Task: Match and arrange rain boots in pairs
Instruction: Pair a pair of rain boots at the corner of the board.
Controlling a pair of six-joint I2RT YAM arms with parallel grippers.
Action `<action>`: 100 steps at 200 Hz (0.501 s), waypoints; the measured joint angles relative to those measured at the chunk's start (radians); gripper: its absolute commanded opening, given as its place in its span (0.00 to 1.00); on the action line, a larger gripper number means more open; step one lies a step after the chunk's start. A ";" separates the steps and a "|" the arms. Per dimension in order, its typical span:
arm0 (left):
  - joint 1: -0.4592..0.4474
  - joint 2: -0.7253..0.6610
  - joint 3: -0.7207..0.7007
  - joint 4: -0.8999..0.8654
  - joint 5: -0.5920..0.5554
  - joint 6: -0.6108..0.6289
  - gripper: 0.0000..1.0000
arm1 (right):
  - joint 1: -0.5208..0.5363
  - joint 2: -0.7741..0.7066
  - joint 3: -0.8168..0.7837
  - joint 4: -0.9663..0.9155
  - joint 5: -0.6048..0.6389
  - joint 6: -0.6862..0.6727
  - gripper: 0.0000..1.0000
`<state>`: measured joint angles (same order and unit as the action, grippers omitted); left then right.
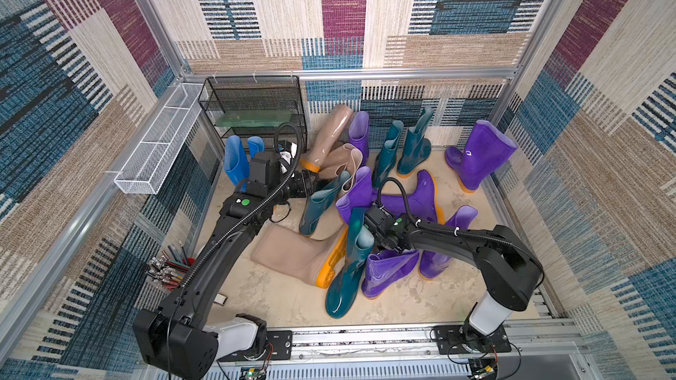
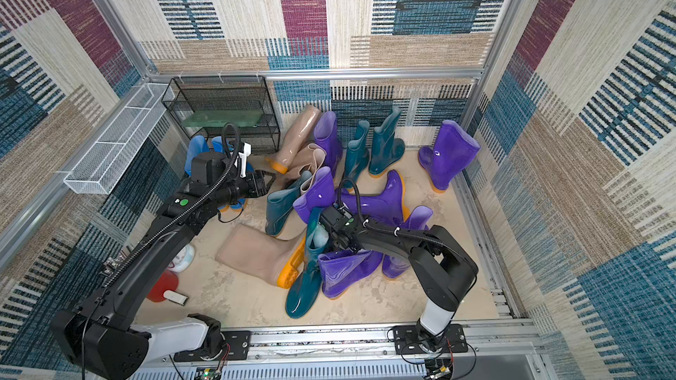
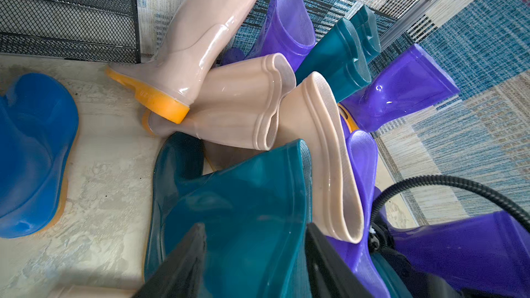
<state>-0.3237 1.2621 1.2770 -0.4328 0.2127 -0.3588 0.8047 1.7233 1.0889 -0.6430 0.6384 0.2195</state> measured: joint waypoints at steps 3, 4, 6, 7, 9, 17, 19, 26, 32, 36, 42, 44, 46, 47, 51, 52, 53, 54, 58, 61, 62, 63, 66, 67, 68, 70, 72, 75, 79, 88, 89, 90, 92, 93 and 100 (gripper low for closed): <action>0.000 0.000 0.000 0.001 0.000 0.000 0.58 | 0.000 0.005 0.000 0.006 0.004 0.000 0.95; 0.000 0.000 0.000 0.002 0.000 0.000 0.58 | 0.000 0.006 0.000 0.008 0.005 0.000 0.95; 0.000 0.000 0.000 0.002 0.000 0.000 0.58 | 0.000 0.008 -0.001 0.013 0.010 0.000 0.95; -0.001 0.000 0.000 0.002 0.000 0.000 0.58 | 0.000 0.010 -0.001 0.016 0.013 0.000 0.95; -0.001 0.000 0.000 0.003 0.000 0.000 0.58 | 0.000 0.011 -0.002 0.019 0.016 -0.002 0.95; -0.002 0.000 0.000 0.005 0.000 0.000 0.58 | -0.001 0.017 -0.008 0.035 0.040 -0.011 0.95; -0.002 0.000 0.000 0.006 0.000 0.000 0.58 | -0.002 0.018 -0.009 0.039 0.044 -0.012 0.95; -0.002 0.000 0.000 0.011 0.000 0.000 0.58 | -0.006 0.018 -0.014 0.048 0.059 -0.016 0.96; -0.002 0.000 0.000 0.012 0.000 0.000 0.58 | -0.011 0.018 -0.020 0.059 0.074 -0.020 0.99; -0.002 0.000 0.000 0.012 0.000 0.000 0.58 | -0.017 0.018 -0.023 0.067 0.084 -0.023 0.98; -0.003 0.000 0.000 0.013 0.000 0.000 0.58 | -0.025 0.017 -0.027 0.075 0.092 -0.024 0.90; -0.003 0.000 0.000 0.013 0.000 0.000 0.58 | -0.028 0.017 -0.029 0.079 0.096 -0.027 0.87; -0.003 0.000 0.000 0.014 0.000 0.000 0.58 | -0.031 0.016 -0.030 0.081 0.100 -0.029 0.84; -0.003 0.000 0.000 0.014 0.000 0.000 0.58 | -0.032 0.016 -0.031 0.082 0.100 -0.029 0.81; -0.004 0.000 -0.001 0.016 0.000 0.000 0.58 | -0.037 0.013 -0.034 0.087 0.106 -0.034 0.74; -0.004 0.000 -0.001 0.017 0.000 0.000 0.58 | -0.037 0.013 -0.035 0.088 0.107 -0.034 0.72; -0.004 0.000 -0.001 0.017 0.000 0.000 0.58 | -0.039 0.012 -0.036 0.090 0.108 -0.035 0.70; -0.004 0.000 -0.001 0.018 0.000 0.000 0.58 | -0.039 0.011 -0.036 0.091 0.109 -0.035 0.68; -0.004 0.000 -0.002 0.018 0.000 0.000 0.58 | -0.043 0.008 -0.039 0.096 0.115 -0.037 0.60; -0.004 0.000 -0.002 0.018 0.000 0.000 0.58 | -0.045 0.006 -0.041 0.100 0.119 -0.037 0.55; -0.004 0.000 -0.002 0.018 0.000 0.000 0.58 | -0.046 0.005 -0.042 0.103 0.122 -0.037 0.53; -0.004 0.000 -0.002 0.018 0.000 0.000 0.58 | -0.046 0.004 -0.043 0.104 0.123 -0.037 0.51; -0.004 0.000 -0.002 0.018 0.000 0.000 0.58 | -0.048 0.002 -0.044 0.108 0.127 -0.037 0.48; -0.004 0.000 -0.002 0.018 0.000 0.000 0.57 | -0.049 0.000 -0.044 0.110 0.129 -0.037 0.46; -0.004 0.000 -0.002 0.018 0.000 0.000 0.58 | -0.050 0.000 -0.045 0.111 0.130 -0.037 0.45; -0.004 0.000 -0.002 0.018 0.000 0.000 0.58 | -0.051 -0.002 -0.045 0.115 0.133 -0.037 0.43; -0.004 0.000 -0.002 0.018 0.000 0.000 0.58 | -0.053 -0.004 -0.046 0.118 0.135 -0.037 0.40; -0.004 0.000 -0.002 0.018 0.000 0.000 0.58 | -0.055 -0.006 -0.047 0.124 0.138 -0.038 0.37; -0.005 -0.001 -0.002 0.018 0.000 0.000 0.57 | -0.060 -0.010 -0.049 0.131 0.143 -0.037 0.32; -0.006 -0.002 -0.003 0.018 -0.001 0.000 0.57 | -0.068 -0.018 -0.053 0.143 0.156 -0.037 0.22; -0.006 -0.002 -0.003 0.018 -0.001 0.000 0.57 | -0.068 -0.019 -0.053 0.144 0.156 -0.038 0.22; -0.006 -0.002 -0.003 0.018 -0.001 0.000 0.57 | -0.069 -0.021 -0.054 0.145 0.158 -0.038 0.20; -0.006 -0.002 -0.003 0.018 -0.001 0.000 0.57 | -0.071 -0.022 -0.054 0.146 0.158 -0.039 0.18; -0.006 -0.002 -0.003 0.018 -0.001 0.000 0.57 | -0.072 -0.023 -0.055 0.148 0.158 -0.039 0.17; -0.006 -0.002 -0.003 0.018 -0.001 0.000 0.57 | -0.077 -0.032 -0.055 0.152 0.160 -0.040 0.12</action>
<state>-0.3294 1.2598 1.2736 -0.4149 0.2115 -0.3588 0.7273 1.6913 1.0340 -0.4908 0.7982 0.1791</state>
